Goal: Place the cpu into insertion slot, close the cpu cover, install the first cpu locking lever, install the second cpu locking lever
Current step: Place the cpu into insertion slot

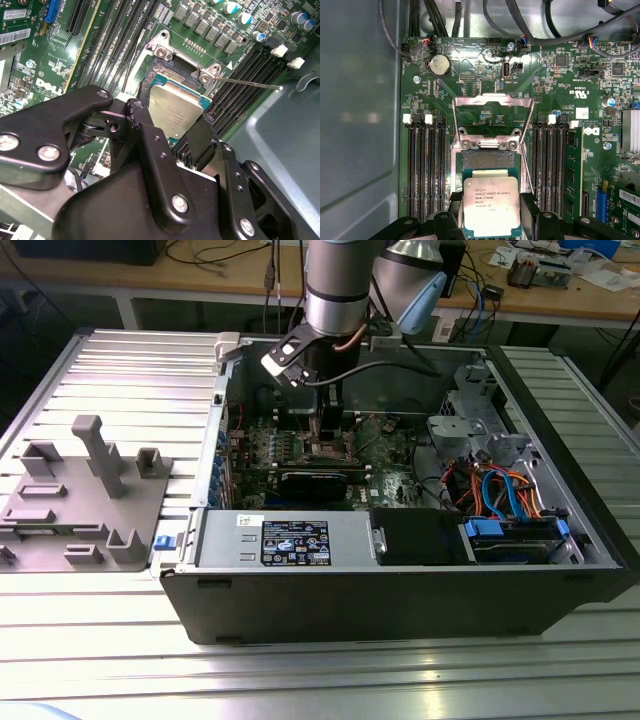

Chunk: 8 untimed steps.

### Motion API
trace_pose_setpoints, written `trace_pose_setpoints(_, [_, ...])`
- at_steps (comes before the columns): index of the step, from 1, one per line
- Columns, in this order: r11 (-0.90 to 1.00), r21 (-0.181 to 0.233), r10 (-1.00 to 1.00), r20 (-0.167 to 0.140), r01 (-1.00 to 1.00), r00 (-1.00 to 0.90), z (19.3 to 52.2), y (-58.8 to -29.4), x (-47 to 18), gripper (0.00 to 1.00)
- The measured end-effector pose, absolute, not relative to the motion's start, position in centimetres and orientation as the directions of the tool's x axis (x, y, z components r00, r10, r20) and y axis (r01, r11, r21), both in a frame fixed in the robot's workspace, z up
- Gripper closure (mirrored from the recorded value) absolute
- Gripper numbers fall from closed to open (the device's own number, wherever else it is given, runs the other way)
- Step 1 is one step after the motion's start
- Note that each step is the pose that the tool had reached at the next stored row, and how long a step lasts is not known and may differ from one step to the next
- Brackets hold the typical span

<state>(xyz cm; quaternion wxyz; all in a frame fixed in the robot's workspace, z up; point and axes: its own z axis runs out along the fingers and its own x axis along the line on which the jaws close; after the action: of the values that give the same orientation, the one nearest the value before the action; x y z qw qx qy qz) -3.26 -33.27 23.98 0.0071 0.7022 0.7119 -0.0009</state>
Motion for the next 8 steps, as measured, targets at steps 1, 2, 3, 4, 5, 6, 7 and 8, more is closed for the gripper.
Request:
trace_pose_setpoints(1, [0.014, 0.009, 1.000, -0.011, 1.000, -0.014, 23.96, -33.27, -3.26, 0.46])
trace_pose_setpoints(2, [0.014, 0.009, 1.000, -0.012, 1.000, -0.014, 23.93, -33.27, -3.26, 0.46])
trace_pose_setpoints(3, [0.014, 0.009, 1.000, -0.012, 1.000, -0.014, 23.91, -33.27, -3.26, 0.46])
trace_pose_setpoints(4, [0.014, 0.009, 1.000, -0.011, 1.000, -0.014, 23.89, -33.27, -3.26, 0.46])
trace_pose_setpoints(5, [0.014, 0.009, 1.000, -0.012, 1.000, -0.014, 23.87, -33.27, -3.26, 0.46])
trace_pose_setpoints(6, [0.014, 0.009, 1.000, -0.012, 1.000, -0.014, 23.85, -33.27, -3.26, 0.46])
trace_pose_setpoints(7, [0.014, 0.009, 1.000, -0.011, 1.000, -0.014, 23.84, -33.27, -3.26, 0.46])
trace_pose_setpoints(8, [0.014, 0.009, 1.000, -0.011, 1.000, -0.014, 23.82, -33.27, -3.26, 0.46])
